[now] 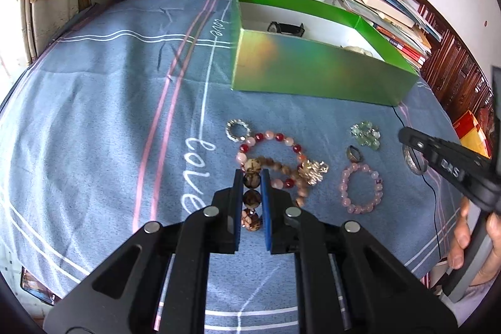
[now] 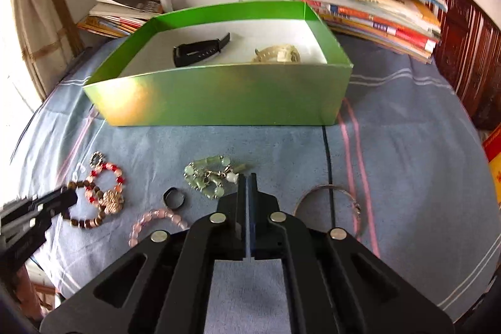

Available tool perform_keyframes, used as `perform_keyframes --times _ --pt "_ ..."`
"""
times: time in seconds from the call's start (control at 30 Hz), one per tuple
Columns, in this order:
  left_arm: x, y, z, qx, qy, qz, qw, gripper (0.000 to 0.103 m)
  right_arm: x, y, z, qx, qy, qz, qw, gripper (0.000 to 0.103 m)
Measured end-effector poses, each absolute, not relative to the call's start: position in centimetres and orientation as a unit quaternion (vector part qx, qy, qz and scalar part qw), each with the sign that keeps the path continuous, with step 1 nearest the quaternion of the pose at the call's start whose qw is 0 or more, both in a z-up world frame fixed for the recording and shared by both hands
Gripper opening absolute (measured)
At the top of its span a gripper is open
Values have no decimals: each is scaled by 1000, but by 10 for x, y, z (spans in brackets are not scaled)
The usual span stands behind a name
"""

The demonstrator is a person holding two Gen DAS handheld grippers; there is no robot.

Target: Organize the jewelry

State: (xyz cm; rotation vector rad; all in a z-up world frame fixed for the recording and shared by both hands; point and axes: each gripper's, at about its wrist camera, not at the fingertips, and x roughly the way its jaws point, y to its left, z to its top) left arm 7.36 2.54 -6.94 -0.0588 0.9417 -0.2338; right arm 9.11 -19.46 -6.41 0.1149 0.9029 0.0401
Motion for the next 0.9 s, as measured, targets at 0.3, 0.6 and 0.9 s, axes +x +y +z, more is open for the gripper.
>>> perform_keyframes --times 0.3,0.6,0.9 --pt "74 22 -74 -25 458 -115 881 11 122 -166 -78 33 451 25 891 50" --pt "75 22 -77 -27 461 -116 879 11 110 -154 -77 3 451 44 891 6" --pt "70 19 -71 -25 454 -119 882 11 81 -172 -61 18 430 35 902 1"
